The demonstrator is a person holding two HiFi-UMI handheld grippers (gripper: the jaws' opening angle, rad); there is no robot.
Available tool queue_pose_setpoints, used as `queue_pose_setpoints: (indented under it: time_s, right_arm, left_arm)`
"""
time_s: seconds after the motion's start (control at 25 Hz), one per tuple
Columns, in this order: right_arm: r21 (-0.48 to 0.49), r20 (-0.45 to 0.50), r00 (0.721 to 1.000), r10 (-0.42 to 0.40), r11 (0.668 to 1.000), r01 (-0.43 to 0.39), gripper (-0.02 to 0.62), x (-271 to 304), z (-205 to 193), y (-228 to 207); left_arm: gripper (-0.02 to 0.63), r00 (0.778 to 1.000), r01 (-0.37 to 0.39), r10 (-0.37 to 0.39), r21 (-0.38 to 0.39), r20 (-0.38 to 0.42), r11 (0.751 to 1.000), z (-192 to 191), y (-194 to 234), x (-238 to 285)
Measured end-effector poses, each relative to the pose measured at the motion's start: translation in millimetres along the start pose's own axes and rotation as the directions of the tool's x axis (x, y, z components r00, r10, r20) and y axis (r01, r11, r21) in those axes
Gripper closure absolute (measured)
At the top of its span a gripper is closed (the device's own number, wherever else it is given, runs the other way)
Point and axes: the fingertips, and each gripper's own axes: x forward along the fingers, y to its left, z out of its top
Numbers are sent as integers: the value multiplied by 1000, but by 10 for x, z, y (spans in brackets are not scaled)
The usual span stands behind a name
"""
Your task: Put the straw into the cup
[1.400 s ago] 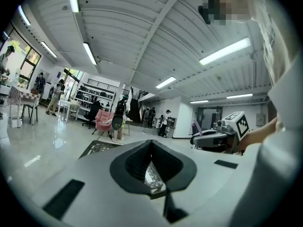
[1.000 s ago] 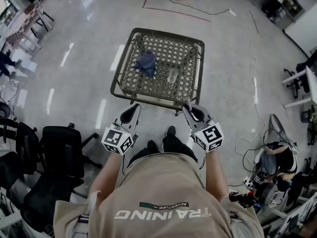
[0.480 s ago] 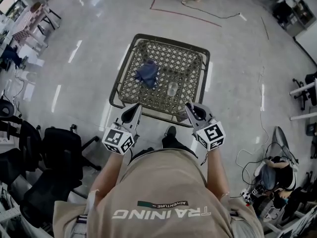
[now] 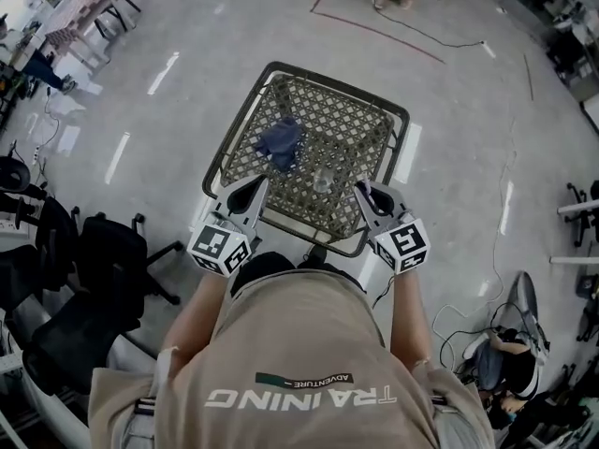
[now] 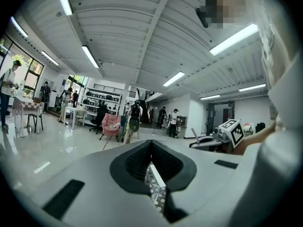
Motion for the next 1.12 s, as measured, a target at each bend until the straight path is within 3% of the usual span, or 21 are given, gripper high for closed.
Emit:
queue_pose_setpoints:
  time_s: [0.16,0.72,0.92,1.12]
  right_arm:
    - [11,12,1000,13,1000,-13,565,94,12,-123]
    - [-32,-5,998,60,998,-60,565,539,261,-101]
    - [1,13,998,62,998,-62,565,721,126,-130]
    - [-3,-36,997,75,997,-75,564,947,-159,-107]
  left_arm:
    - [591,1000,3,-3,9,-27,1000,-31,28,113]
    - [591,998,50,-51,23,39,998,328,289,437]
    - [591,998,47,-48,28,50,998,367,394,428]
    - [591,999,2,-2,0,36,1000,284,542,283]
